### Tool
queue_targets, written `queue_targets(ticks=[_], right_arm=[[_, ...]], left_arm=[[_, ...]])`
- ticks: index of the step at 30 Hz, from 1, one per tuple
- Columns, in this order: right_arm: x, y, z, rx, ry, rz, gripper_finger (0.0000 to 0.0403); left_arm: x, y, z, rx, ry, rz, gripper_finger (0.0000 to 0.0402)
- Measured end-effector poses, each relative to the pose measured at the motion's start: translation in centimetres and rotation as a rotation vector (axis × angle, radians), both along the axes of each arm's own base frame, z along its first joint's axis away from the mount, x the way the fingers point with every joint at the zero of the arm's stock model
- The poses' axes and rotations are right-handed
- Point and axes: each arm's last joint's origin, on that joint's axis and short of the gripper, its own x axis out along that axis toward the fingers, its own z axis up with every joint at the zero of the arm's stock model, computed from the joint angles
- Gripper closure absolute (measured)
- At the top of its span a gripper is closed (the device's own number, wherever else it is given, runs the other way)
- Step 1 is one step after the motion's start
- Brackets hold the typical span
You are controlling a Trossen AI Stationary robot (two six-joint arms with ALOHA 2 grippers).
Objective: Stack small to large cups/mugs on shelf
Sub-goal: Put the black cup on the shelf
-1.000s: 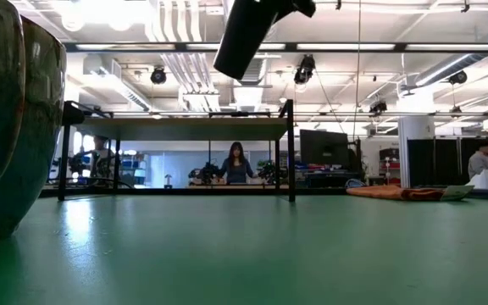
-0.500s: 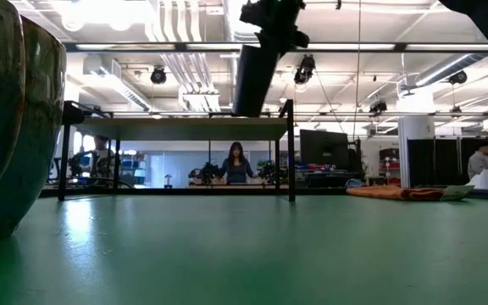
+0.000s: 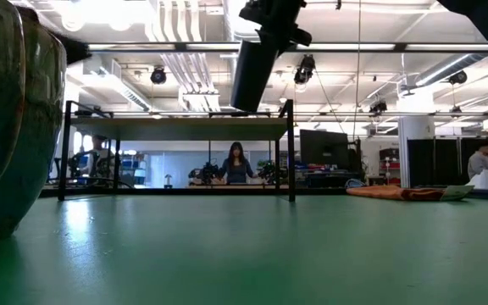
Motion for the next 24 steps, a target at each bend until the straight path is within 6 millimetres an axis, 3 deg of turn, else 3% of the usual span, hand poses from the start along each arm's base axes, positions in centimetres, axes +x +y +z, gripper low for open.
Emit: queue_targets(ticks=[7,11,15,18,22,24], right_arm=[[0.0,-0.1,-0.1,0.007,0.002,-0.007,0.0394],[0.0,-0.4,-0.4,0.02,0.008,-0.004,0.0394],[-0.1,-1.0,-0.9,0.03,0.027,-0.006,0.0394],[-0.2,-1.3,-0.9,0.022,0.037,0.008,0.0394],[-0.2,-1.2,-0.6,0.035,0.027,0.05,0.0394],[-0.2,-1.2,-0.5,0.06,0.02,0.082,0.0394]], left_arm=[[-0.3,1.2,3.7,-0.052,-0.226,0.187,0.0375],[-0.2,1.8,9.0,0.101,-0.306,0.223,0.0375],[0.7,2.2,14.3,0.338,-0.062,0.279,0.0375],[1.1,3.2,16.6,0.354,0.145,0.269,0.0375],[3.2,4.6,18.4,0.348,0.291,0.209,0.0375],[5.8,5.4,18.6,0.371,0.32,0.119,0.0375]])
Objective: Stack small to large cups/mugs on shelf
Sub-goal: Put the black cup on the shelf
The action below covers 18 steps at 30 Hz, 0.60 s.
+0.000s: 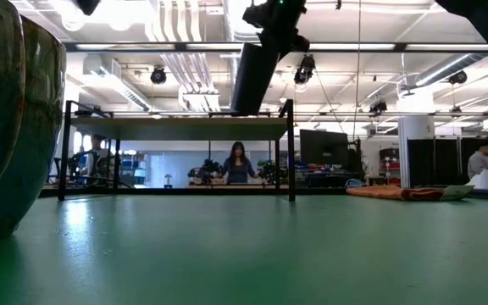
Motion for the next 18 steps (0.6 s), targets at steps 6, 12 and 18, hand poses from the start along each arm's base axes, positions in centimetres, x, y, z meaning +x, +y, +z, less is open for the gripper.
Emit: queue_targets(ticks=[6,12,18], right_arm=[[-0.2,0.2,0.2,0.051,-0.006,0.077,0.0394],[-0.7,-0.1,-0.1,0.082,0.041,0.085,0.0394],[-0.5,-0.8,0.1,0.07,-0.01,0.061,0.0394]], left_arm=[[6.2,5.1,-2.3,0.047,0.223,-0.003,0.0375],[7.6,10.7,-3.7,0.048,0.266,0.062,0.0375],[8.8,14.1,-3.6,0.099,0.156,0.02,0.0376]])
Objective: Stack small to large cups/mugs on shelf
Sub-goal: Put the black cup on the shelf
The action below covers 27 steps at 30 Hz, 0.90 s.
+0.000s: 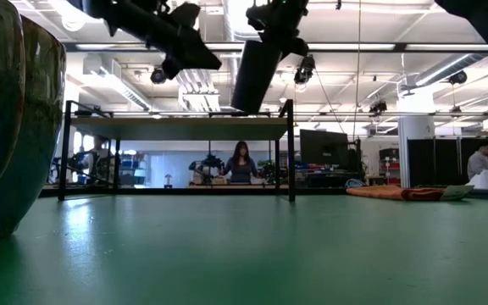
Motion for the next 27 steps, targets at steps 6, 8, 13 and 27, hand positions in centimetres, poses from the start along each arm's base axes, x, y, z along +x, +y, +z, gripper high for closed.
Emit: queue_targets(ticks=[6,8,13,27], right_arm=[[0.9,-1.4,-0.7,0.062,-0.078,-0.028,0.0394],[1.4,-1.6,-1.4,0.071,-0.065,-0.033,0.0394],[2.1,-2.0,-2.5,0.089,-0.041,-0.035,0.0394],[2.1,-2.5,-0.7,0.04,-0.154,-0.04,0.0309]], left_arm=[[1.0,2.1,-2.2,-0.042,0.08,-0.042,0.0376],[1.2,2.6,-2.5,-0.045,0.081,-0.057,0.0376],[1.7,3.5,-3.8,-0.075,0.104,-0.074,0.0376],[1.6,4.4,-4.7,-0.096,0.125,-0.097,0.0376]])
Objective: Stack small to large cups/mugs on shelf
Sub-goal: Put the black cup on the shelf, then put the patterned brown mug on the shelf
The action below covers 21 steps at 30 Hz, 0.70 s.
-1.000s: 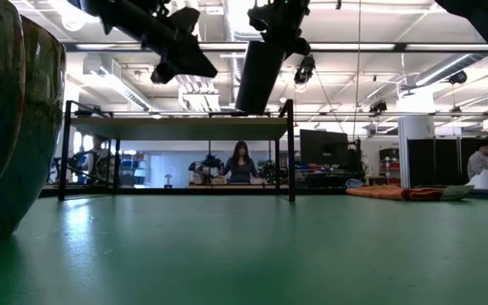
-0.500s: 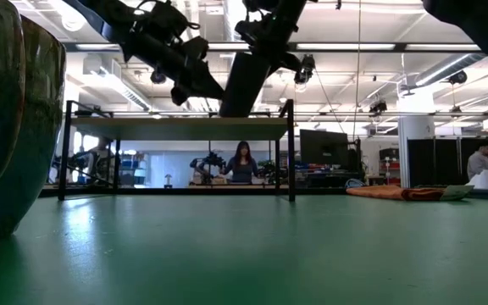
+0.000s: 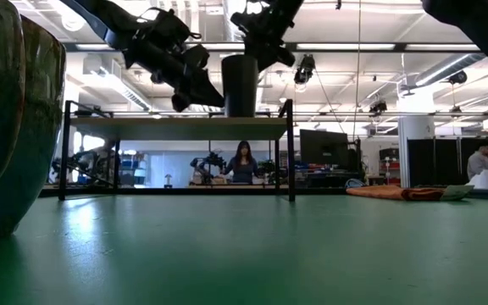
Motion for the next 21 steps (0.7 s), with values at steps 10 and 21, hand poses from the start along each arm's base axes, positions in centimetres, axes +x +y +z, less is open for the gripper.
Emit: queue_targets(ticks=[10,21], right_arm=[[-0.9,-0.7,0.8,-0.015,-0.009,-0.029,0.0264],[-7.7,3.6,7.2,-0.032,-0.042,0.026,0.0247]], left_arm=[[-1.0,0.2,0.4,-0.004,0.021,0.018,0.0376],[-7.2,-6.9,2.4,-0.199,0.125,-0.002,0.0376]])
